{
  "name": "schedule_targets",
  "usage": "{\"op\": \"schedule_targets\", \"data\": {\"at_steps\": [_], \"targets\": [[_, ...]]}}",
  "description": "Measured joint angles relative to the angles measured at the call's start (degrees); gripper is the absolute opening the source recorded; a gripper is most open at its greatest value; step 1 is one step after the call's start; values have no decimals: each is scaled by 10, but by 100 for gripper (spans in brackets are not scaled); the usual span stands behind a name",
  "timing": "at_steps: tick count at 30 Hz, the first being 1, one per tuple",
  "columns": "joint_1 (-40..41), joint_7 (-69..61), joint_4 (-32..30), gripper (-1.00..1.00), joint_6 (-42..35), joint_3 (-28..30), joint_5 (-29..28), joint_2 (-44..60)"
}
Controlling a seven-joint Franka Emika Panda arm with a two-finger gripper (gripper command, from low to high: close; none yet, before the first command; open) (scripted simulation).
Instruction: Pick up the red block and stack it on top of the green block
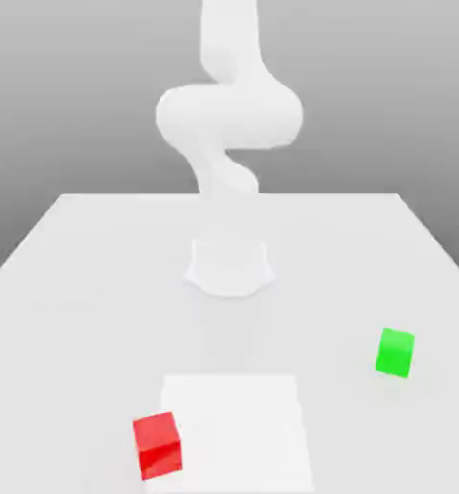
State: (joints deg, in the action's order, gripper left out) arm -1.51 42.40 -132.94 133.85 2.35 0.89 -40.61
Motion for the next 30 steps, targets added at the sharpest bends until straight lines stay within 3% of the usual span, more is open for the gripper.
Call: {"op": "schedule_targets", "data": {"at_steps": [15, 24, 29, 30], "targets": [[-55, -218, -70, 0, 124, 107, 69, 316], [-32, -311, -112, 0, 202, 121, 61, 496], [-1, -353, -101, 0, 280, 84, 103, 599], [5, -359, -99, -100, 292, 76, 111, 614]]}}
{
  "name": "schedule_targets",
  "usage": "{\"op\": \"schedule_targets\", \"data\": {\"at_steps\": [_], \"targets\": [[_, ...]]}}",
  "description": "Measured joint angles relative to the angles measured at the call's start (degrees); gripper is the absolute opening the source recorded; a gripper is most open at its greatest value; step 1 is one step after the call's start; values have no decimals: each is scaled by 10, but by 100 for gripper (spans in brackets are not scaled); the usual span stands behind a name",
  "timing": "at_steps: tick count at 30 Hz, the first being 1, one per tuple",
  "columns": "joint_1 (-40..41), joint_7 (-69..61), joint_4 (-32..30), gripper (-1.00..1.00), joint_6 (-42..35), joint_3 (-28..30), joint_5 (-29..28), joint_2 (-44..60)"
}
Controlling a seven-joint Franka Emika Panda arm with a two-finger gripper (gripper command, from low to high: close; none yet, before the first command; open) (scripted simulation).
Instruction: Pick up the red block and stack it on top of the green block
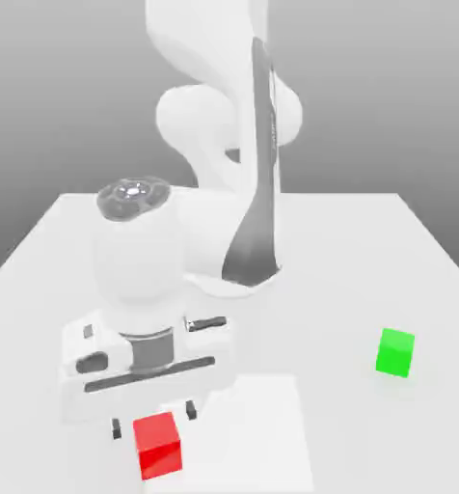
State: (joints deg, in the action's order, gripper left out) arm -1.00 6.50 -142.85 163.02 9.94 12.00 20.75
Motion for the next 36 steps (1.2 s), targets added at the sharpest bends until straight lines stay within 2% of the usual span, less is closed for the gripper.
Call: {"op": "schedule_targets", "data": {"at_steps": [7, 12, 17, 22, 26, 29, 33, 34, 36], "targets": [[1, 0, 0, -100, 0, -1, -1, 1], [-22, 40, -16, -100, -73, 30, -55, -90], [-98, 28, -64, -100, -89, -44, -70, -152], [-274, 2, -124, -100, -97, -117, -76, -222], [-342, -12, -171, -100, -102, -165, -88, -277], [-359, -8, -182, -100, -65, -183, -102, -253], [-362, 17, -181, -100, 11, -176, -138, -174], [-364, 22, -180, 100, 24, -173, -145, -161], [-364, 22, -180, 100, 24, -173, -145, -161]]}}
